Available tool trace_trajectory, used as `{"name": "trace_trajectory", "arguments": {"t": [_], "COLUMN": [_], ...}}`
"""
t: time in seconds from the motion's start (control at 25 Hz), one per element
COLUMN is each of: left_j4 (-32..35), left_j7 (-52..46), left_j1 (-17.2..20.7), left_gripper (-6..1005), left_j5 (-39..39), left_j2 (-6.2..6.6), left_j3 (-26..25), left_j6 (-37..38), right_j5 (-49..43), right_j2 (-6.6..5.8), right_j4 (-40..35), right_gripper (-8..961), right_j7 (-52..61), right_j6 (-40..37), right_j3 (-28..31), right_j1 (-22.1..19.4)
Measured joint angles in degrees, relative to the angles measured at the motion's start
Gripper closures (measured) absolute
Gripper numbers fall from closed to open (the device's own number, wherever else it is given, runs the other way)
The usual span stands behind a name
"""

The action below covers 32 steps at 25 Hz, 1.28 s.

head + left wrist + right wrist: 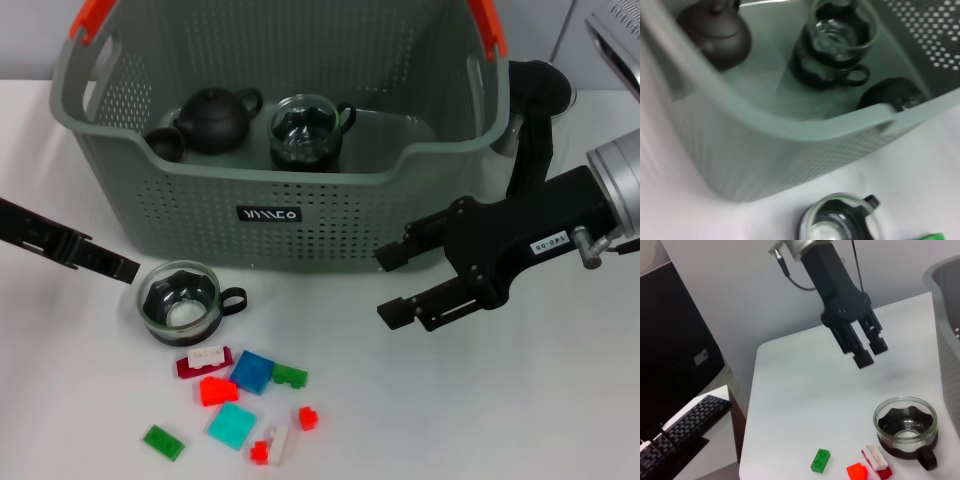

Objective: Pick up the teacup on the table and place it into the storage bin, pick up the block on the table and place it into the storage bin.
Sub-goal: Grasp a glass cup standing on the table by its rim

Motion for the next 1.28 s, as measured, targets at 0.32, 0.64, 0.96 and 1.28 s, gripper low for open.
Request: {"name": "trace_trajectory", "arguments": {"t": [0.32,0.64,0.96,1.28], "left_j4": [13.13,19.26,19.93,20.17], "left_j7": [-0.08,-0.62,-0.65,-0.30], "left_j1": [-2.90,-5.96,-6.80,-7.04], "left_gripper": [390,394,398,402], "left_j5": [3.54,10.05,10.89,10.94], "left_j2": [1.69,0.54,-1.11,-2.65], "left_j3": [0.46,1.77,2.05,2.10], "left_j6": [-10.34,-16.50,-16.70,-16.83], "right_j5": [-0.22,-0.23,-0.23,-0.23], "right_j2": [0.43,0.52,0.50,0.49], "right_j4": [0.20,1.01,1.07,1.56], "right_gripper": [188,188,189,189], "right_j7": [0.13,0.05,-0.25,-0.52], "right_j6": [0.40,0.59,0.62,0.67], "right_j3": [-0.48,-0.28,-0.16,-0.05], "right_j1": [0.58,0.66,0.16,0.15]}}
